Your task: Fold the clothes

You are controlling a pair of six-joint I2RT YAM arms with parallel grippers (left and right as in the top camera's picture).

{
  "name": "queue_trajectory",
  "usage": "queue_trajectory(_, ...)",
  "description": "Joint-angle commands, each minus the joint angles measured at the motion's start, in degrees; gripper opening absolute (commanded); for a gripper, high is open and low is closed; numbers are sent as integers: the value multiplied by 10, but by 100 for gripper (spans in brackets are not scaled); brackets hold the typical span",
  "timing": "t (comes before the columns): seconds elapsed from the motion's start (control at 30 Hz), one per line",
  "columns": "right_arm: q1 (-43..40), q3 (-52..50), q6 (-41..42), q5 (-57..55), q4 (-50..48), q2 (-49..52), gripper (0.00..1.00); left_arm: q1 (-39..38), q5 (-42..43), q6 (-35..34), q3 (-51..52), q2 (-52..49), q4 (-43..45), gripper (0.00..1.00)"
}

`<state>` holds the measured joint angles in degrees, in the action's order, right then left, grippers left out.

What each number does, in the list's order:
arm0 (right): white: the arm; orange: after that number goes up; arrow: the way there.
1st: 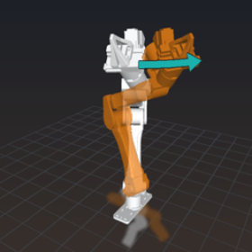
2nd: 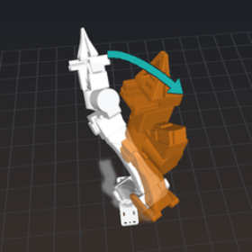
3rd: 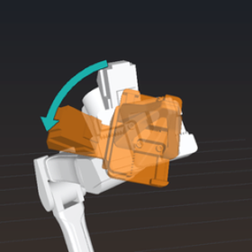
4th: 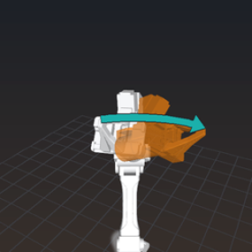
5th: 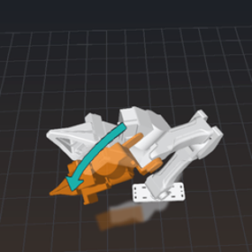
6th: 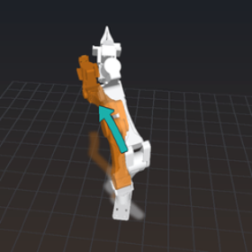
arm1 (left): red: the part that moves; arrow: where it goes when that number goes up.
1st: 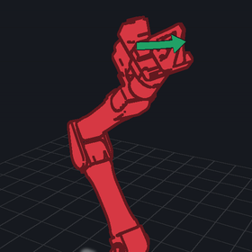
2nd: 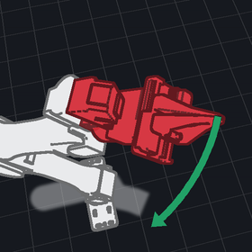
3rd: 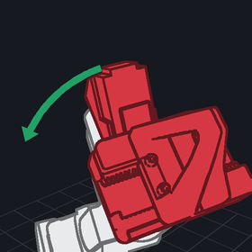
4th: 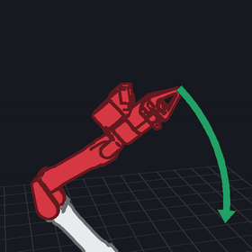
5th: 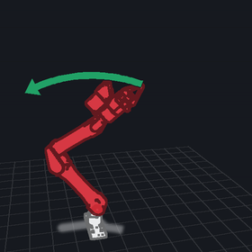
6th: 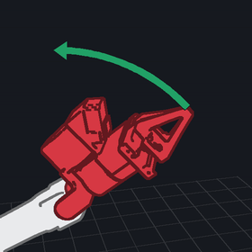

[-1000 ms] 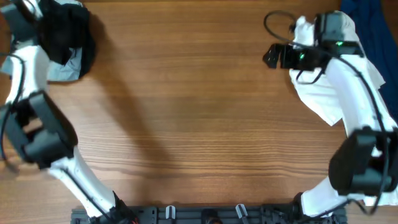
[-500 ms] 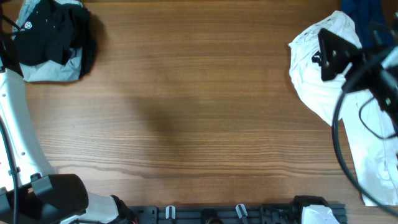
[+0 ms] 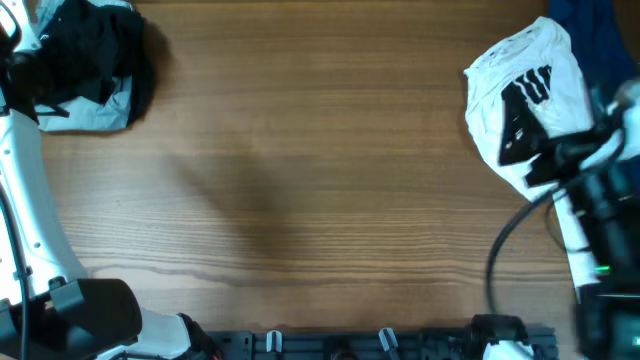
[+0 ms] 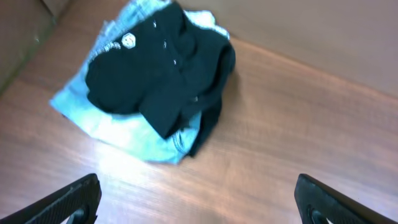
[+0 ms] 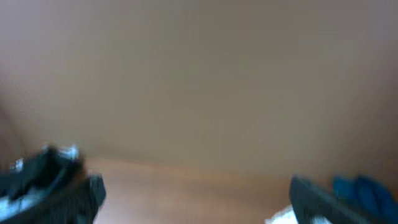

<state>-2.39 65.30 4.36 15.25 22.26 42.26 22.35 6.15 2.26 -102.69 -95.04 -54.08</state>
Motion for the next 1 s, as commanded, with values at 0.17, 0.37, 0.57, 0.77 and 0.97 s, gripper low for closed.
queue_trajectory(0.17,13,-533,176,-94,-275,-282,100,0,9,2,-1,-4,-5,100)
queue_trajectory(0.37,13,-624,164,-97,-209,-417,100,0,9,2,-1,-4,-4,100)
queue_trajectory(0.57,21,-650,-75,1,-236,-421,100,0,9,2,-1,-4,-5,100)
queue_trajectory(0.77,24,-650,-138,9,-237,-421,100,0,9,2,-1,-4,-4,100)
queue_trajectory(0.97,24,-650,-138,9,-237,-420,100,0,9,2,-1,-4,-5,100)
